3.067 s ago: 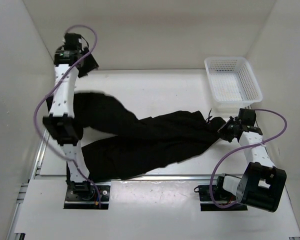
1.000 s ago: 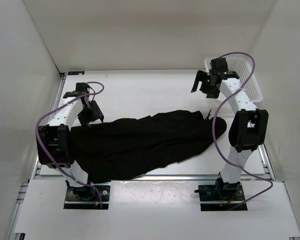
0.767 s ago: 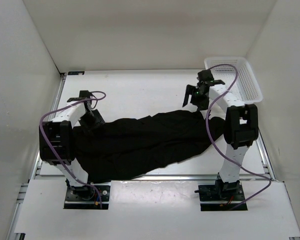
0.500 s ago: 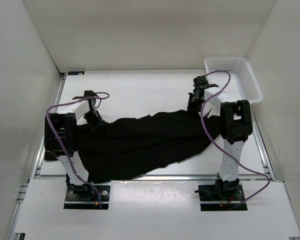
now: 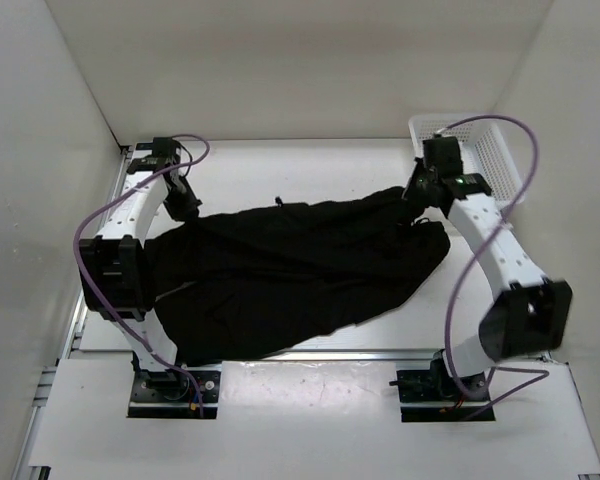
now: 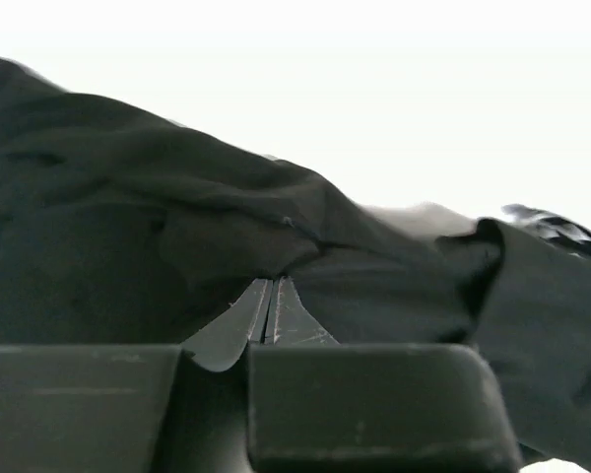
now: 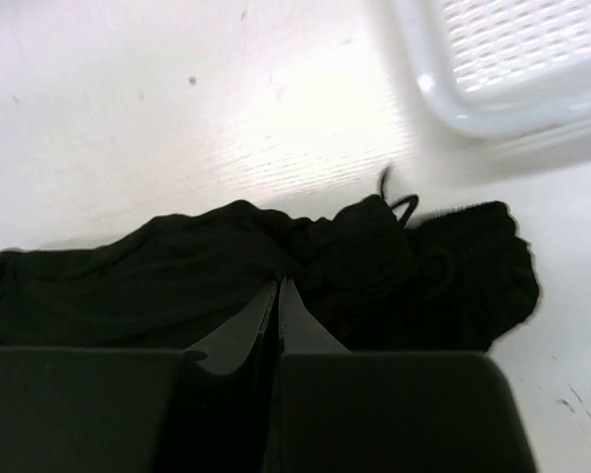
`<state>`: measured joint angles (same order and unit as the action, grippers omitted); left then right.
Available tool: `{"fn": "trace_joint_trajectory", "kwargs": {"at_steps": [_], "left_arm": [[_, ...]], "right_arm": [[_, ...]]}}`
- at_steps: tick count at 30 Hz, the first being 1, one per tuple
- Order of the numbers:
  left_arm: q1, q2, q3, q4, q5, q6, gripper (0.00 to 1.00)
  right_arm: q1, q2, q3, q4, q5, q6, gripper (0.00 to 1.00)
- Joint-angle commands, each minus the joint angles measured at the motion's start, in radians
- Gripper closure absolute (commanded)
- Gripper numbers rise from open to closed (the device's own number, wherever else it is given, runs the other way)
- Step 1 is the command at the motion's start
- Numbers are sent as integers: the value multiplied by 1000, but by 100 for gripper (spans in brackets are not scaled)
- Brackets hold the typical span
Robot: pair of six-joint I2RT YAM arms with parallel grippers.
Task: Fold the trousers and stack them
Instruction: Flatten the trousers out
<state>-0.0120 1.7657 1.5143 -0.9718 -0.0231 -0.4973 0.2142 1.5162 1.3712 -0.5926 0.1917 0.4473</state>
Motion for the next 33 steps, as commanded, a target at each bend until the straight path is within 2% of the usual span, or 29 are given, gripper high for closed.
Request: {"fn": "trace_joint_trajectory", "kwargs": {"at_steps": [1,5,6,8,9,11,12,13,14,15,16,17,18,19,20,21,22,23,24,25,26,28,29,30,31,32,33], "left_arm": [[-11,-49,93,-38,-18,19,90],[-22,72,231,-48,23,28,90],[-31,102,319,-62,23,28,90],[-31,213,442,-88,23,28,90],[-31,254,587,-126,23,37,90],[-31,369,729,-151,55,49,87],[-31,402,867,-181,81,63,70],[-31,426,920,-246,92,72,60],[-31,437,946,-261,92,72,48],[-31,413,910,-262,78,72,19],[-31,382,862,-262,57,72,10],[-31,300,798,-219,34,72,4],[-31,257,658,-191,-1,72,0],[-22,220,591,-174,-21,72,5],[-22,157,525,-141,-43,72,13],[-4,132,464,-127,-81,33,26],[30,114,358,-116,-92,11,66],[52,103,310,-101,-92,0,82],[72,103,272,-62,-48,0,90],[107,103,226,-48,-29,0,90],[119,132,225,-48,-20,0,86],[135,170,225,-48,-20,0,72],[147,188,251,-48,-20,0,58],[147,230,265,-48,-2,0,36],[159,250,289,-48,35,-9,7],[174,268,303,-39,52,-9,0],[175,308,317,-39,63,-18,0]], "right_arm": [[-25,-122,-63,-30,133,43,100],[-36,-237,-107,-41,192,74,100],[-36,-237,-118,-41,218,89,100],[-68,-209,-101,-4,229,100,100],[-79,-191,-62,16,241,113,100],[-114,-95,3,56,244,113,100],[-137,-53,100,56,226,113,93],[-137,38,167,0,191,76,71],[-147,80,242,-54,167,76,54],[-147,116,332,-85,167,58,38],[-136,116,333,-96,158,33,29],[-136,93,333,-84,158,33,13],[-136,49,281,-75,134,33,7],[-136,26,257,-75,134,33,5],[-136,4,232,-63,120,33,8],[-136,-35,209,-62,108,33,14],[-136,-56,157,-62,91,33,24],[-136,-73,131,-50,59,33,57],[-136,-99,106,-50,39,33,76],[-136,-108,60,-41,17,33,89],[-122,-122,36,-41,0,33,100],[-108,-134,-38,-32,-21,33,100],[-108,-148,-64,-18,-37,24,100],[-108,-148,-86,-18,-60,24,90],[-108,-148,-121,-6,-80,13,82],[-108,-148,-133,-6,-95,13,75],[-108,-148,-145,-6,-104,1,54]]}}
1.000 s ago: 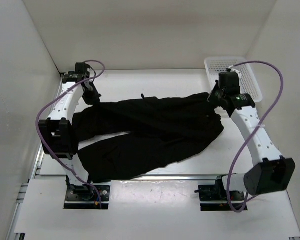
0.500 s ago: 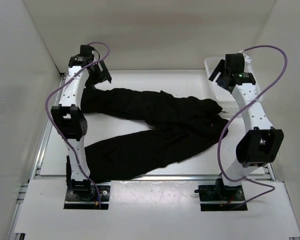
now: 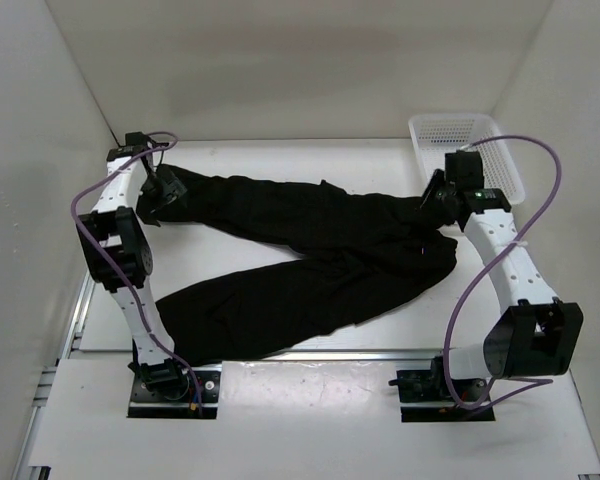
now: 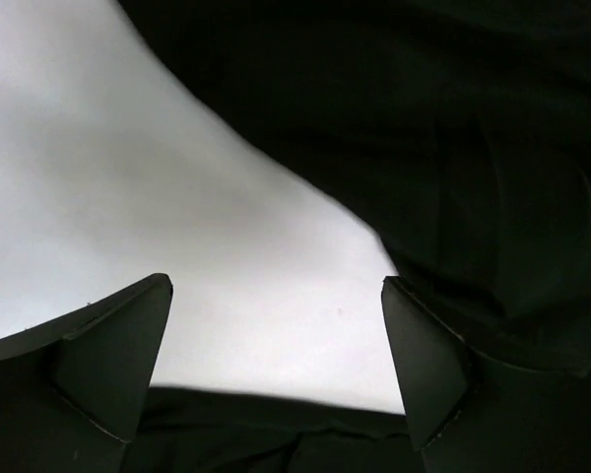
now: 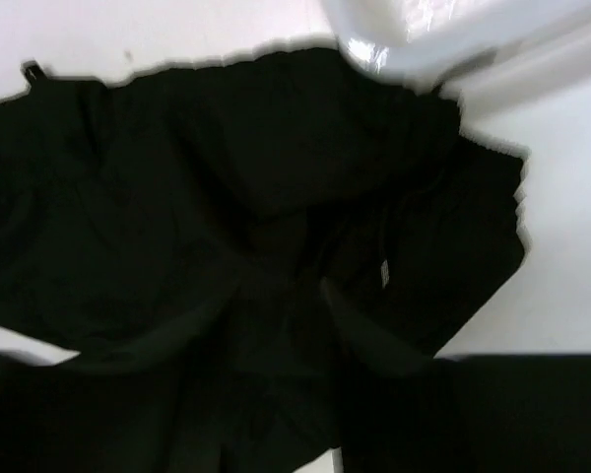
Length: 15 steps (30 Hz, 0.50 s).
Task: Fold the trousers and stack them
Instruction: Flatten the trousers out
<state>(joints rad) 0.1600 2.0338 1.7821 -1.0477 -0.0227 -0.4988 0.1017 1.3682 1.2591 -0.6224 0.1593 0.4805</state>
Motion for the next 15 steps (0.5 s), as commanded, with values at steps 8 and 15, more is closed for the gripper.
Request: {"fn": "trace_joint_trajectory", "kwargs": {"at_steps": [8,15], "left_arm": [[44,279,249,-17,78,-49,20],[44,315,503,-92,-49,-40,90]], "right_arm": [[4,0,-95,33,-103,-33,31],[-5,-23,-49,6,-70,-54,30]]}}
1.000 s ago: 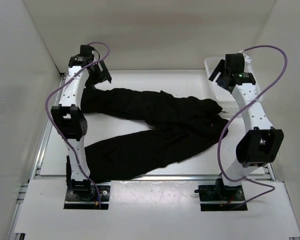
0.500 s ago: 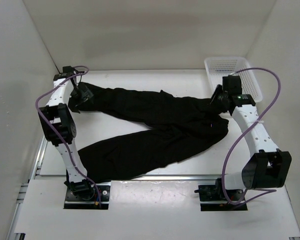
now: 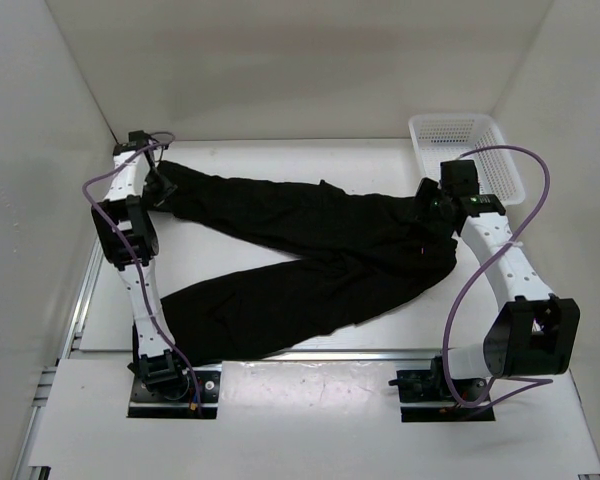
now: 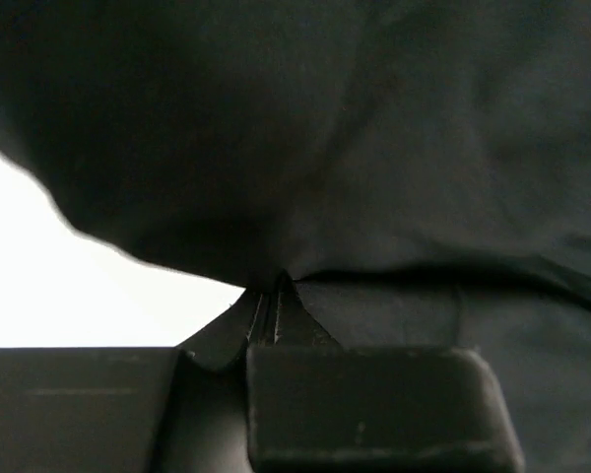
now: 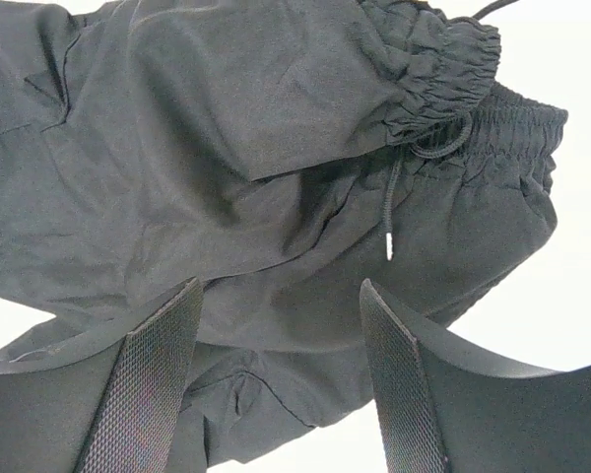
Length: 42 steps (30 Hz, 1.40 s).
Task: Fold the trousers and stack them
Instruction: Flatten the trousers out
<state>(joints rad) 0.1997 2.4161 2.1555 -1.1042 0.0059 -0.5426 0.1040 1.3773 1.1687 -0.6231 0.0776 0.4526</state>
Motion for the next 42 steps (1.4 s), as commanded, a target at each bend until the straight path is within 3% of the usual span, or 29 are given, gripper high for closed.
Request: {"fn": "trace_joint_trajectory", "kwargs": {"at_steps": [1,5,6,7,9,10,13,14,16,18,20,24,25,30,35,42], "left_arm": [[4,-83,153,-36,-93,4,90],[14,-135,245,-36,-158,24,90],[14,-146,245,-36,-137,24,83],[24,-146,259,-36,-117,38,48],[24,-146,259,-68,-86,38,11],[24,-158,219,-80,-74,38,1],[24,-268,72,-80,-60,38,3],[9,-316,-82,-59,-60,38,16],[-8,-480,-315,21,-50,38,31],[-32,-634,-455,52,-18,24,46],[-52,-733,-651,90,32,24,44],[-68,-891,-893,99,84,15,31],[-81,-929,-933,99,95,24,29],[-153,-977,-1134,115,75,-51,18],[-229,-895,-1137,144,17,-131,25],[-272,-697,-1157,207,-59,-223,31]], "right_arm": [[-7,-32,55,6,11,-26,30],[-18,-41,82,-4,11,-26,31],[-18,-41,82,-4,11,-26,31],[-18,-41,92,-13,11,-26,31],[-18,-41,92,-13,1,-26,28],[-18,-41,83,-13,1,-26,26],[-18,-66,37,-13,-12,-15,21],[-18,-66,25,-13,-33,-15,21],[-29,-99,-19,-13,-62,-5,34],[-50,-130,-58,-13,-111,5,61],[-75,-150,-114,-4,-162,15,65],[-84,-219,-196,5,-252,37,50],[-84,-230,-208,5,-263,37,40],[-84,-287,-236,-21,-263,17,19],[-84,-331,-215,-65,-243,-5,13],[-84,-365,-204,-99,-210,-5,12]]}}
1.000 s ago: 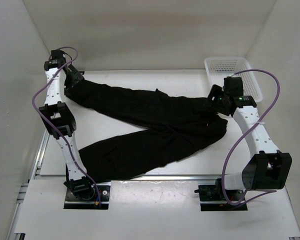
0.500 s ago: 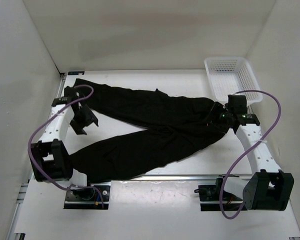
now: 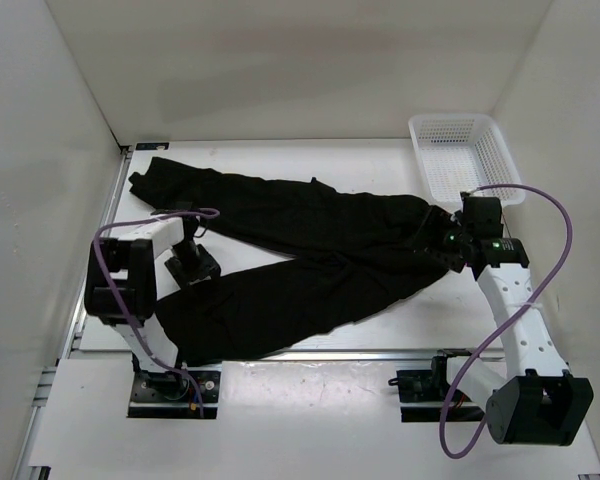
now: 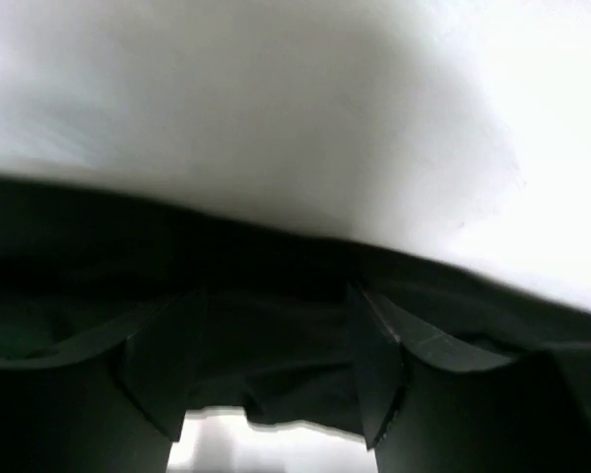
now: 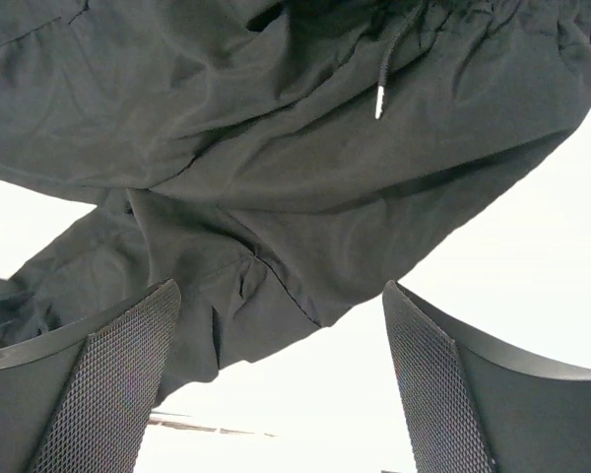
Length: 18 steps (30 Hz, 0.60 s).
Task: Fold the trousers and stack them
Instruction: Flatten the trousers out
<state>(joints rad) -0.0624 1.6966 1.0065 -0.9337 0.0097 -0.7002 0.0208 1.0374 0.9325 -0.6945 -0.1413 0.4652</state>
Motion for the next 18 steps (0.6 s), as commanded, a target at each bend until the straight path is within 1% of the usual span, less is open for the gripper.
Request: {"fn": "trace_joint_trajectory", "kwargs": {"at_steps": [1,2,4,6,7,8,10,11,12,13,14,15,16,18], "left_arm": [[-10,23,-8,36,-73,-65,31],[-10,23,1,36,-85,-65,35],[-10,32,56,36,-108,-50,65],[-10,55,108,23,-108,-41,90],[-10,70,144,10,-117,-29,90],[-10,89,226,-2,-135,-28,90],[-10,164,329,-51,-167,-6,90],[-10,194,447,-69,-177,8,90],[-10,230,513,-88,-191,19,90],[-10,312,585,-137,-227,30,90],[-10,358,660,-169,-247,44,90],[-1,404,823,-206,-267,59,89],[-1,487,904,-280,-287,74,85],[9,540,1088,-348,-338,117,77]], "right_arm": [[-1,-25,32,-28,9,-17,12],[-1,-25,32,-28,20,-26,12],[-1,-25,41,-37,20,-26,12],[-1,-25,42,-37,20,-26,12],[-1,-25,52,-37,20,-26,12],[-1,-25,52,-37,20,-26,12],[-1,-25,62,-46,20,-26,13],[-1,-25,72,-46,20,-26,13],[-1,-25,72,-46,20,-26,13],[-1,-25,72,-46,20,-17,13],[-1,-25,72,-46,20,-17,13],[-10,-13,72,-46,20,-17,13],[-10,2,72,-46,20,-8,13],[-21,15,62,-46,20,-8,12]]}}
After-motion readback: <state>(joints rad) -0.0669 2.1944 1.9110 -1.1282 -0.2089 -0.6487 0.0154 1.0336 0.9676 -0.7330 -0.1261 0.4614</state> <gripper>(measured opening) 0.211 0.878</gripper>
